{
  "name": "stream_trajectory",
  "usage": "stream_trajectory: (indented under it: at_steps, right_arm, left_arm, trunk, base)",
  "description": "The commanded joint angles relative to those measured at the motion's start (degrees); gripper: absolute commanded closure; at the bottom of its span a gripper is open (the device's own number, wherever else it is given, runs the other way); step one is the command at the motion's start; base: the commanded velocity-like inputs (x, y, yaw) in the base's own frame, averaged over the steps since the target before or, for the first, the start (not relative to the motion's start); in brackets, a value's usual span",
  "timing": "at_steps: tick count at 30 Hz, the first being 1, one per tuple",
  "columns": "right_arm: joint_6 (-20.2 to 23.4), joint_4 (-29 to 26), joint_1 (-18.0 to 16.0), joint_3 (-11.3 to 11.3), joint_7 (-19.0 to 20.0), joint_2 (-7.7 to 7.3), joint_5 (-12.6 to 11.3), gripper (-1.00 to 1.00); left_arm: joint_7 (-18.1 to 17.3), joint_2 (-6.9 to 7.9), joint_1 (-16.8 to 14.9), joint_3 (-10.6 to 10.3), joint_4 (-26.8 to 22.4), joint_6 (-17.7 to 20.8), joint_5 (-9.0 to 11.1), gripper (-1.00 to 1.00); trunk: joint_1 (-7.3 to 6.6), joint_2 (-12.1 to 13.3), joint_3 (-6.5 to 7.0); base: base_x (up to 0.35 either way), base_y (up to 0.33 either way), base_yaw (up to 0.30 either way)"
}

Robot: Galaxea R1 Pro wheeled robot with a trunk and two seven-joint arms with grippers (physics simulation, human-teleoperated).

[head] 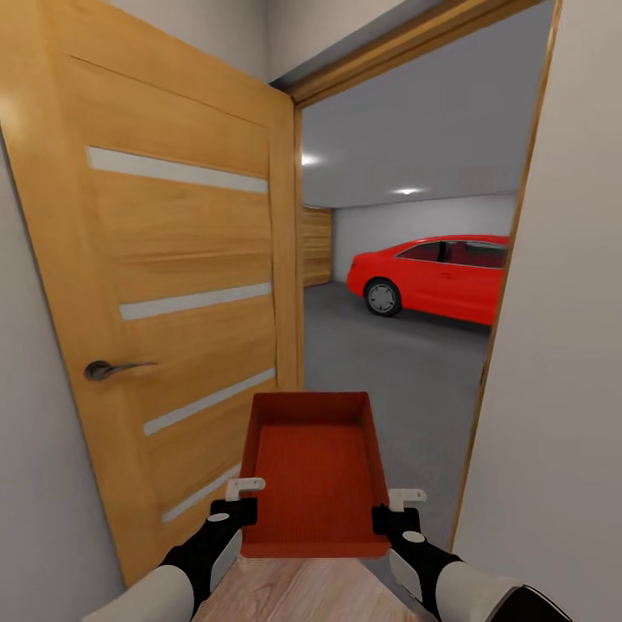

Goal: Move the two storage containers from the living room to the garage. In the garage, place one container on the floor and stack the other container on top of it (either order is fine).

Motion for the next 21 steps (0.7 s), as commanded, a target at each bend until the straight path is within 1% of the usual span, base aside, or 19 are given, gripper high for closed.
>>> stream_trajectory:
  at_steps: [1,21]
  right_arm:
    - [-0.56,0.15,-0.09,-0.78,0.14,-0.02,-1.19,1.0]
    - [-0.56,0.14,-0.08,-0.79,0.14,-0.02,-1.14,1.0]
  left_arm:
    - [0.27,0.05,-0.05,1.83,-0.22,0.36,2.9,1.0]
    - [0.27,0.05,-0.05,1.84,-0.22,0.36,2.9,1.0]
  trunk:
    - [0.03,-0.04,-0.07]
    - [0.03,-0.04,-0.07]
  base:
    - [0.28,0.216,-0.285]
    - [0.28,0.216,-0.285]
